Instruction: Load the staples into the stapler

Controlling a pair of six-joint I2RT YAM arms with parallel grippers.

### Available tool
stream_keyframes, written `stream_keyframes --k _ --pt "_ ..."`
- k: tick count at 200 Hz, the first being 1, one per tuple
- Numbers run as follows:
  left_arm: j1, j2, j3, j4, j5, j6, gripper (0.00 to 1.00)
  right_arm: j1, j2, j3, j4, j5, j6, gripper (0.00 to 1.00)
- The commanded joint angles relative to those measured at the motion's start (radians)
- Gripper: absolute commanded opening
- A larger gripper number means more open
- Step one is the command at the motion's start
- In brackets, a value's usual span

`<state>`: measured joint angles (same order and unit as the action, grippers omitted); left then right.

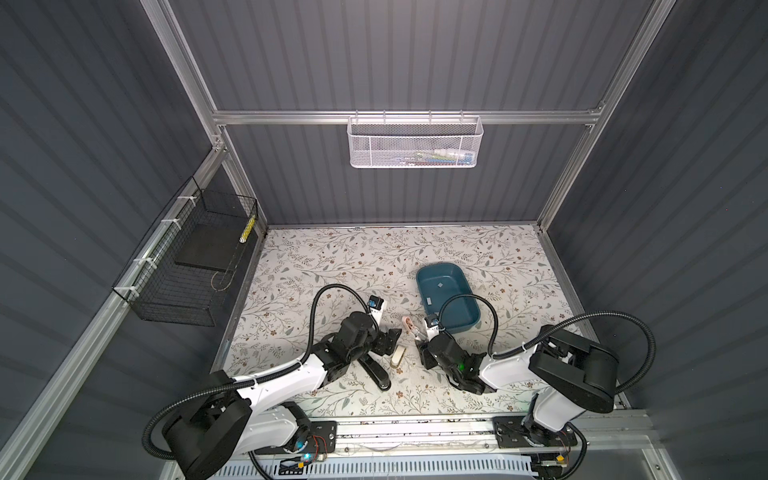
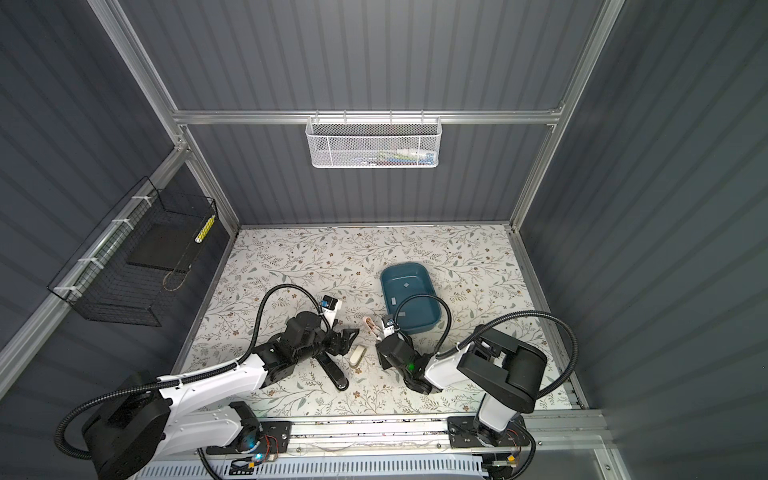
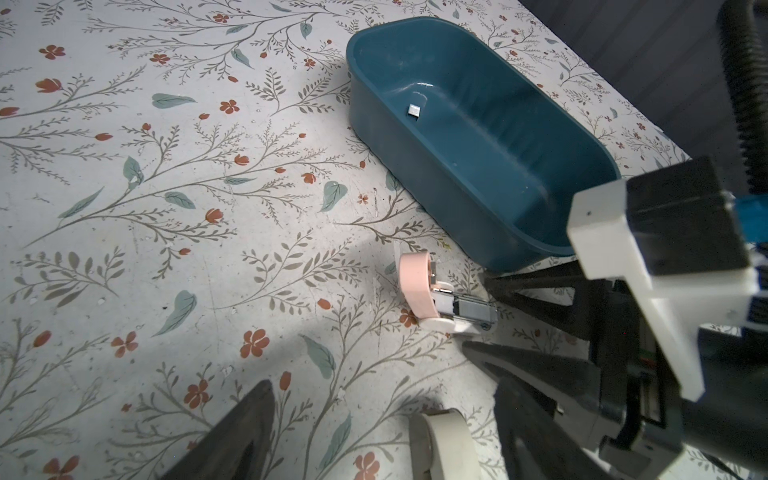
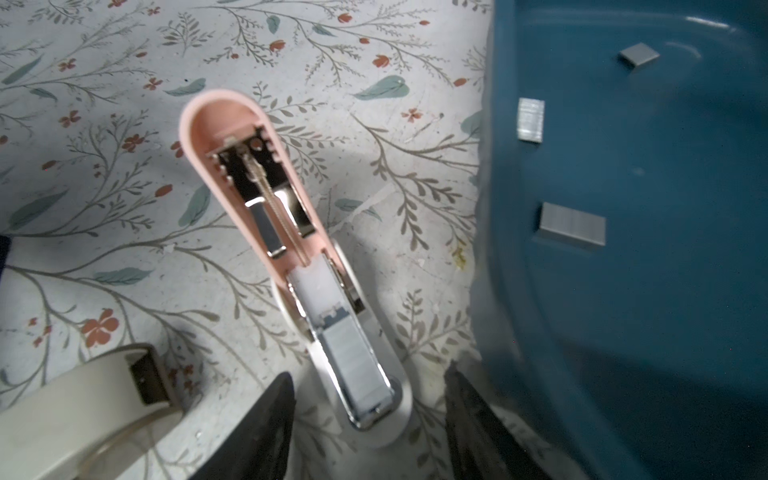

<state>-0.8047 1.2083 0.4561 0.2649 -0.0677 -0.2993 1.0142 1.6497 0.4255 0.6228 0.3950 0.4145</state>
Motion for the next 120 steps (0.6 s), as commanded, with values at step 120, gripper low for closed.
stream_keyframes --k 120 --pt "-0.001 0.057 0.041 0.067 0.001 -0.033 0.84 0.027 0.109 0.028 -0.117 -0.009 -0.019 0.47"
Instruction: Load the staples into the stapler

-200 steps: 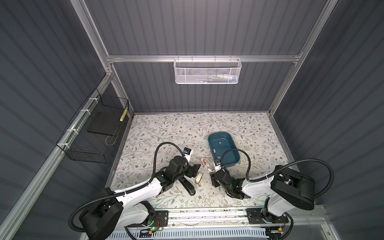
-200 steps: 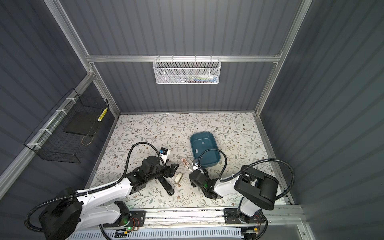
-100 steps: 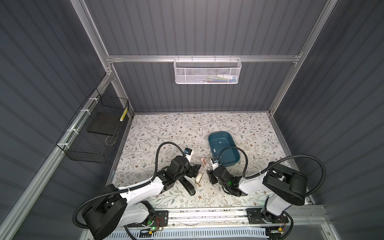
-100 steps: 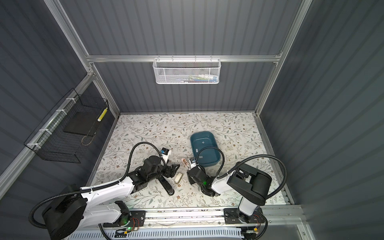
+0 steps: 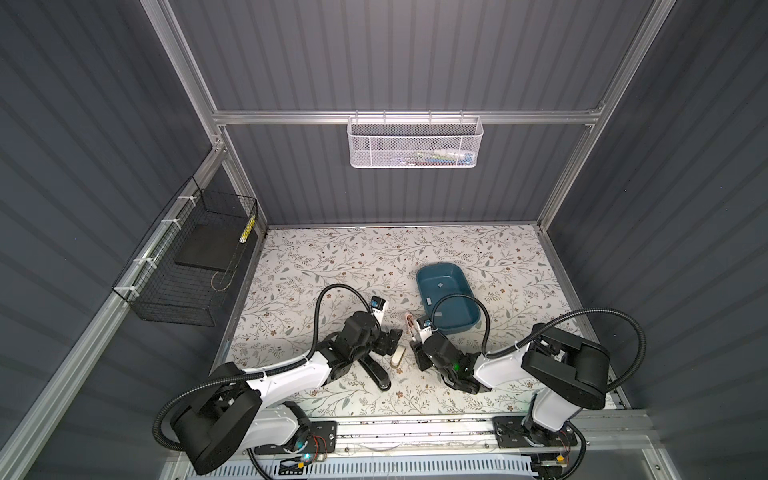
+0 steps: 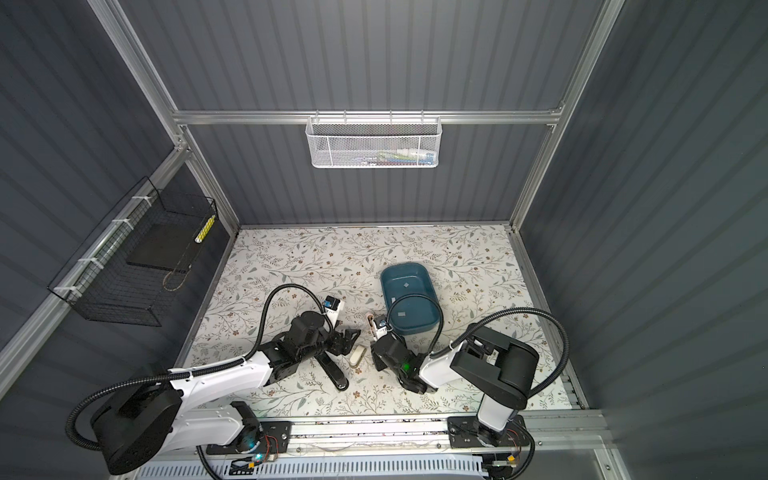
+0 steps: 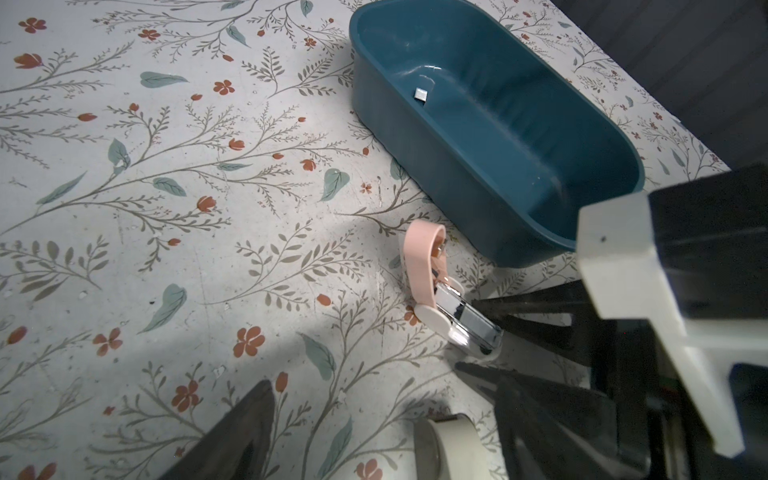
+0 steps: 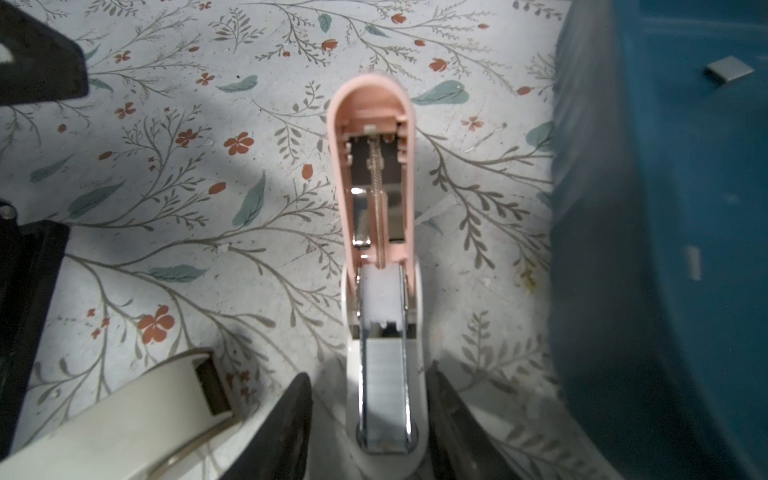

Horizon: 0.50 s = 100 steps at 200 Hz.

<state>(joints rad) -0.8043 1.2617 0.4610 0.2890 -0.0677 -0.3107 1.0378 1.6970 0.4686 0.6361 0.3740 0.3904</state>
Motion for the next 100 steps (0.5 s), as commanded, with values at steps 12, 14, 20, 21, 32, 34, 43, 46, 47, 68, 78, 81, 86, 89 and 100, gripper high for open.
stream_keyframes --k 12,14,20,21,32,34,43,46,47,68,78,81,86,89,100 --pt "0.010 0.010 0.038 0.054 0.020 -0.027 0.84 0.003 0.067 -0.014 -0.129 0.014 0.005 0.45" --pt "0.014 0.011 0.038 0.058 0.026 -0.030 0.84 0.002 0.067 -0.014 -0.130 0.014 0.005 0.45" --pt "0.026 0.018 0.037 0.071 0.049 -0.037 0.84 0.004 0.067 -0.015 -0.129 0.013 0.005 0.43" --pt "0.029 0.018 0.036 0.074 0.054 -0.039 0.84 0.004 0.067 -0.015 -0.130 0.013 0.005 0.43" --pt "0.065 0.031 0.029 0.112 0.113 -0.062 0.84 0.004 0.067 -0.017 -0.131 0.014 0.007 0.39" --pt "0.073 0.034 0.027 0.118 0.123 -0.068 0.84 0.003 0.066 -0.018 -0.131 0.014 0.007 0.38" --pt "0.105 0.051 0.023 0.148 0.169 -0.087 0.84 0.003 0.064 -0.021 -0.134 0.015 0.008 0.37" --pt "0.114 0.056 0.023 0.155 0.181 -0.093 0.84 0.004 0.064 -0.023 -0.134 0.016 0.009 0.36" --pt "0.116 0.057 0.022 0.157 0.183 -0.094 0.84 0.004 0.063 -0.023 -0.134 0.015 0.010 0.36" --pt "0.126 0.088 0.035 0.172 0.222 -0.084 0.82 0.006 0.062 -0.033 -0.121 0.005 0.016 0.30" --pt "0.126 0.106 0.035 0.195 0.239 -0.079 0.82 0.006 0.067 -0.038 -0.108 0.000 0.018 0.28" --pt "0.126 0.112 0.033 0.205 0.243 -0.078 0.82 0.007 0.069 -0.039 -0.104 -0.001 0.020 0.27" --pt "0.126 0.124 0.033 0.221 0.252 -0.076 0.81 0.007 0.071 -0.041 -0.097 -0.004 0.022 0.25" --pt "0.126 0.129 0.033 0.230 0.258 -0.073 0.81 0.007 0.072 -0.042 -0.093 -0.006 0.023 0.25" --pt "0.126 0.152 0.035 0.260 0.292 -0.063 0.78 0.008 0.073 -0.046 -0.080 -0.015 0.025 0.23"
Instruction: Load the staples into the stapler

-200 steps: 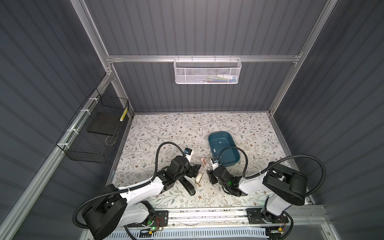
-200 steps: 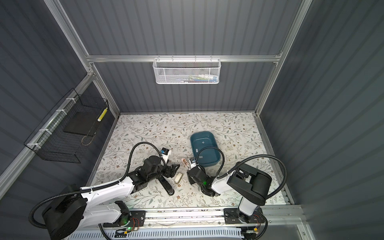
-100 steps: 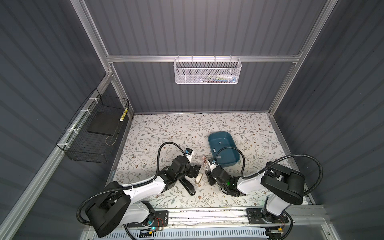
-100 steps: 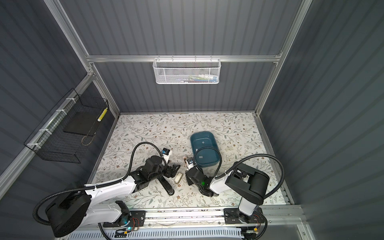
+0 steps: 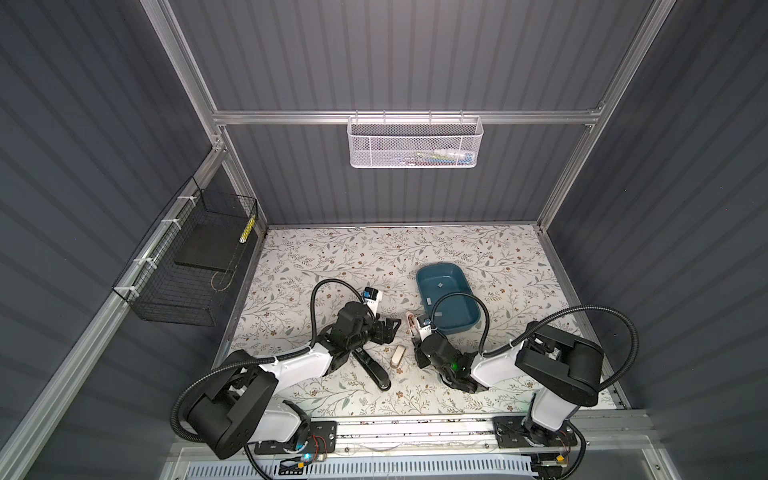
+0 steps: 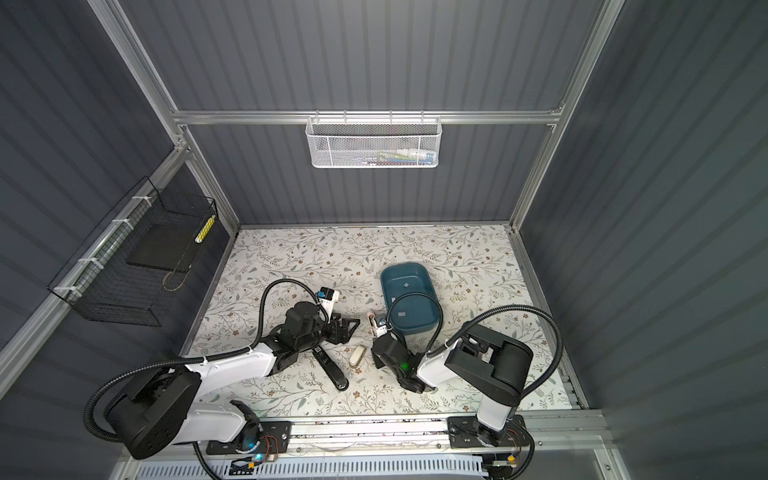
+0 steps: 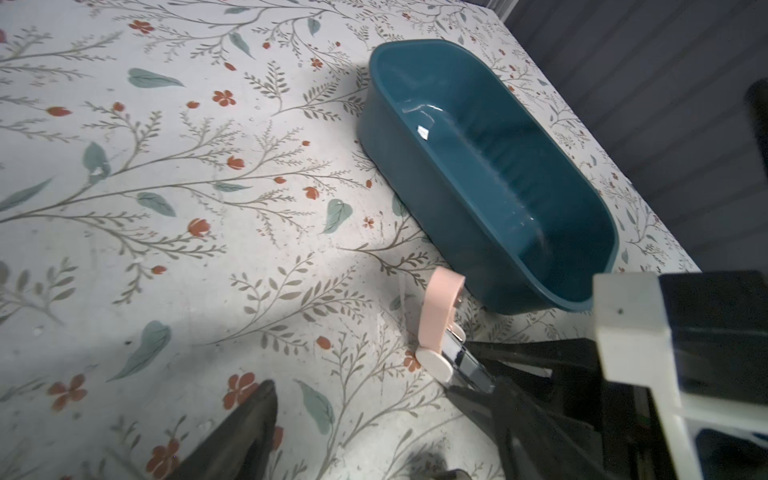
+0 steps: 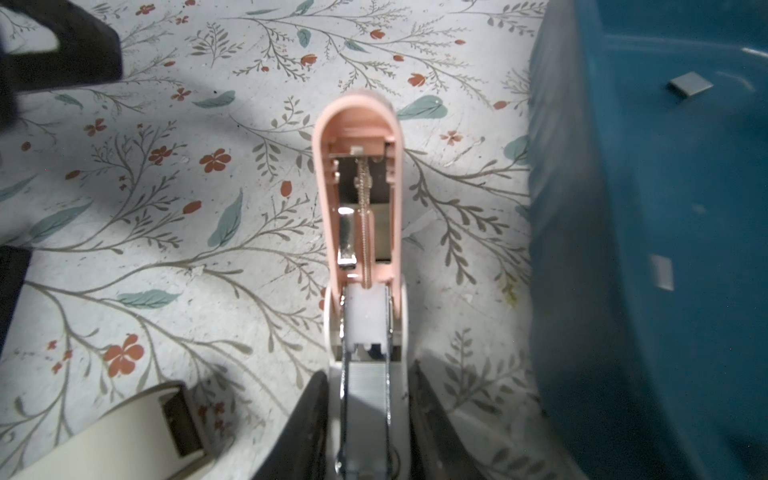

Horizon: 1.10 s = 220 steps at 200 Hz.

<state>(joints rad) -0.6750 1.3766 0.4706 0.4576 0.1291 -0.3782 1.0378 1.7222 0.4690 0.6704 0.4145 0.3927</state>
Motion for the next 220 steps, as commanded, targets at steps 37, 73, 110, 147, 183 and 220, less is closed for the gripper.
stream_keyframes --k 37,73,110,147,183,220 --pt "-0.003 0.081 0.038 0.137 0.118 0.020 0.75 0.010 0.048 -0.065 -0.069 -0.082 0.022 0.20" --pt "-0.003 0.113 0.046 0.170 0.137 0.049 0.75 0.018 0.053 -0.086 -0.002 -0.111 0.015 0.19" --pt "-0.003 0.156 0.067 0.184 0.144 0.065 0.74 0.031 0.052 -0.083 -0.001 -0.125 0.019 0.18" --pt "-0.003 0.235 0.101 0.208 0.193 0.082 0.73 0.033 0.060 -0.087 0.029 -0.142 0.023 0.18" --pt "-0.003 0.312 0.150 0.221 0.271 0.080 0.69 0.033 0.054 -0.086 0.029 -0.149 0.023 0.18" --pt "-0.006 0.282 0.121 0.229 0.318 0.098 0.56 0.033 0.066 -0.071 0.023 -0.140 0.023 0.18"
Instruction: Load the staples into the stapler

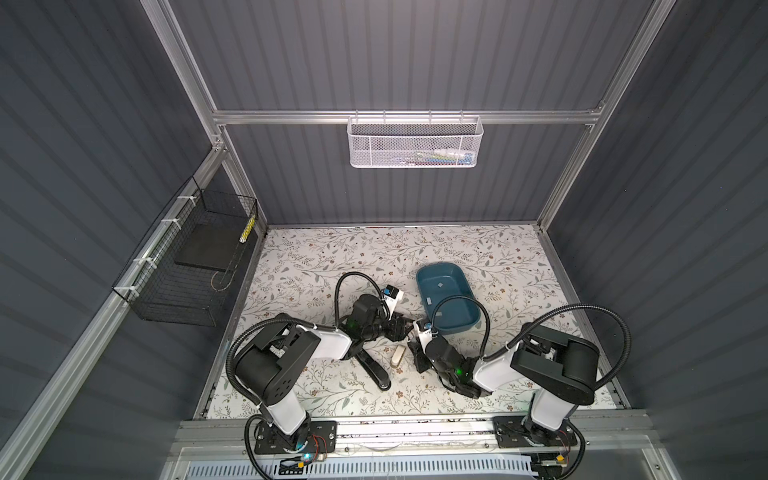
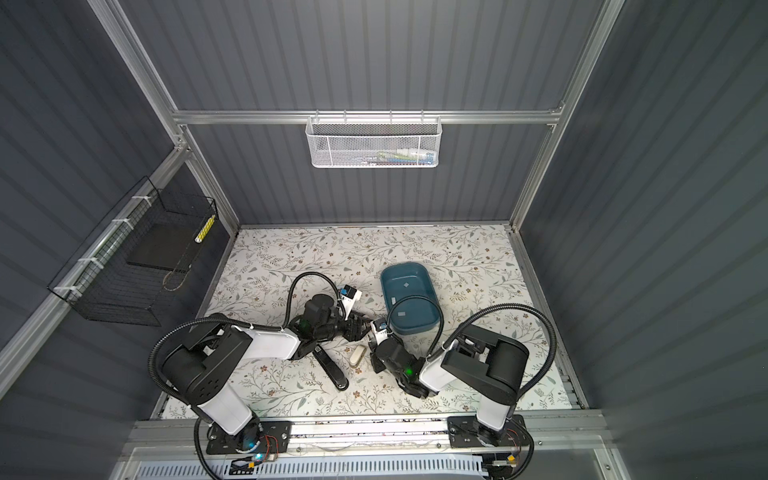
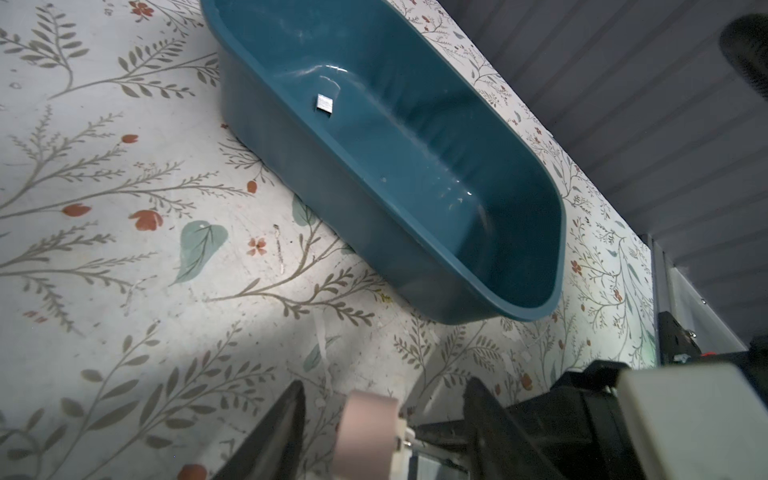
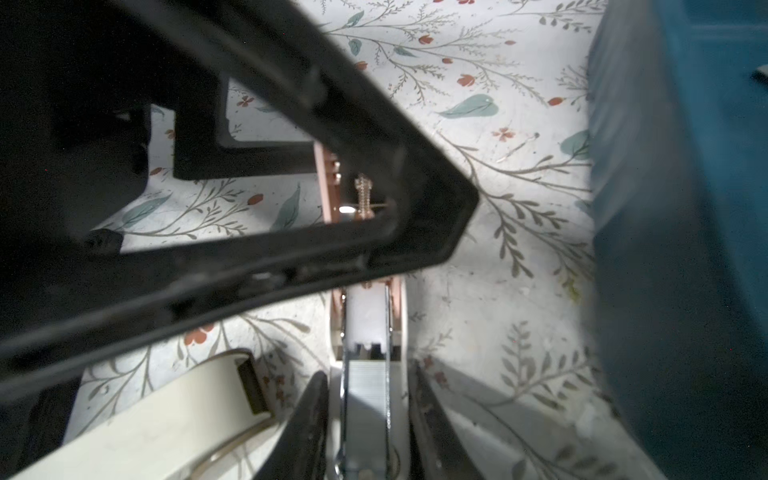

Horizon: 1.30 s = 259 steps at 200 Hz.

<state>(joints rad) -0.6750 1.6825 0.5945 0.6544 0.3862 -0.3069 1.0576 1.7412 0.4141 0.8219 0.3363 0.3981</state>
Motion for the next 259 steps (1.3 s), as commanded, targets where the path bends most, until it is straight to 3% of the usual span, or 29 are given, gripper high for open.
stream_keyframes --k 1,46,110,127,153,170,200,226,259 --pt "-0.006 -0.024 -0.004 0.033 0.063 0.027 0.56 0.012 0.047 -0.016 -0.129 -0.061 0.018 0.18" --pt "-0.067 -0.054 -0.077 0.055 0.094 0.056 0.55 0.010 0.061 0.001 -0.146 -0.051 0.028 0.17" --pt "-0.112 -0.075 -0.142 0.054 0.041 0.072 0.53 0.007 0.055 -0.001 -0.148 -0.050 0.036 0.18" --pt "-0.112 -0.073 -0.148 0.049 0.000 0.075 0.51 0.007 0.044 -0.008 -0.146 -0.052 0.031 0.29" --pt "-0.112 -0.069 -0.147 0.044 -0.033 0.077 0.48 0.007 -0.005 -0.034 -0.145 -0.052 0.029 0.33" --pt "-0.112 -0.058 -0.144 0.045 -0.040 0.075 0.46 0.007 -0.047 -0.055 -0.145 -0.049 0.028 0.45" --pt "-0.112 -0.053 -0.146 0.053 -0.050 0.069 0.44 0.009 -0.118 -0.082 -0.161 -0.049 0.017 0.50" --pt "-0.113 -0.065 -0.147 0.042 -0.092 0.072 0.41 0.010 -0.189 -0.114 -0.172 -0.045 0.012 0.49" --pt "-0.113 -0.082 -0.144 0.015 -0.125 0.077 0.32 0.010 -0.321 -0.138 -0.232 -0.037 0.013 0.32"
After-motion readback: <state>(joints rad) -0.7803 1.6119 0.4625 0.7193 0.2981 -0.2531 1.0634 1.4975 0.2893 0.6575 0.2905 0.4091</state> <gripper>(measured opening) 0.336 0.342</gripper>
